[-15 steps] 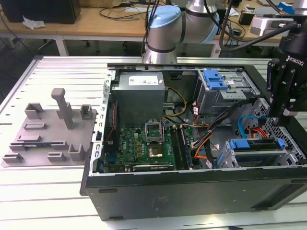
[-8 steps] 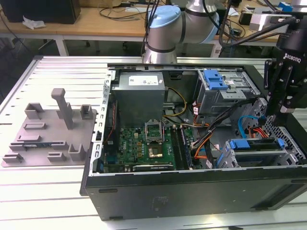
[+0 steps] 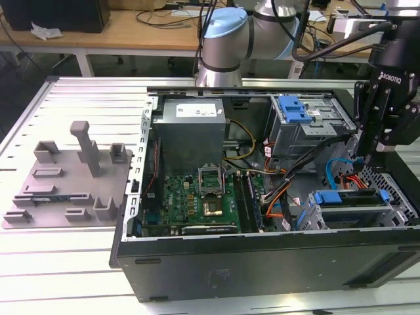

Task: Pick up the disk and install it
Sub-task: 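Insert the second disk wire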

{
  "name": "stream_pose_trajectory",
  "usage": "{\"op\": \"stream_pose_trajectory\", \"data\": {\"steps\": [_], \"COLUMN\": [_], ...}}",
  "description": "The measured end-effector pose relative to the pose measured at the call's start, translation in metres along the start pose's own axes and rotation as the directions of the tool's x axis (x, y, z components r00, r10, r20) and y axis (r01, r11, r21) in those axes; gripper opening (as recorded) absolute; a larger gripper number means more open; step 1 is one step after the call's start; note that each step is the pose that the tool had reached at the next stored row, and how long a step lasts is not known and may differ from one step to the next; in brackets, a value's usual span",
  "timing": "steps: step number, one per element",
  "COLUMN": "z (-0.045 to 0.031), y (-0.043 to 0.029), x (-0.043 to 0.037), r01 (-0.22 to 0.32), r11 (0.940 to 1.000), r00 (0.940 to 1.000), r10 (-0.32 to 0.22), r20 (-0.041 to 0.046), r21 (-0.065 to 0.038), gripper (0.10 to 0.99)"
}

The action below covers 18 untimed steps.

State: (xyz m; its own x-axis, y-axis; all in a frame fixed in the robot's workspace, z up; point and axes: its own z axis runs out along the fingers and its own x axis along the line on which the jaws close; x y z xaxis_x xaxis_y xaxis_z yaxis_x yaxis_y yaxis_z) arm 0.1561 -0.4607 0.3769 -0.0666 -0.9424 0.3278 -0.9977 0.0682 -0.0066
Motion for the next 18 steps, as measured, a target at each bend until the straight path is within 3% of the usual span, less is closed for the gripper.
{"op": "stream_pose_trajectory", "data": {"steps": [6, 11, 18], "z": [0.0058, 0.0069, 0.0073], "y": [0.0019, 0.0066, 0.0070], "x": [-0.0019, -0.0019, -0.0020], "r01": [0.000, 0.000, 0.000], "r11": [1.0000, 1.0000, 1.0000], "r00": [0.9999, 0.9999, 0.9999], "r10": [0.000, 0.000, 0.000], "r20": [-0.0107, -0.0112, -0.0113], "r21": [0.000, 0.000, 0.000], "gripper": [0.365, 0.365, 0.365]}}
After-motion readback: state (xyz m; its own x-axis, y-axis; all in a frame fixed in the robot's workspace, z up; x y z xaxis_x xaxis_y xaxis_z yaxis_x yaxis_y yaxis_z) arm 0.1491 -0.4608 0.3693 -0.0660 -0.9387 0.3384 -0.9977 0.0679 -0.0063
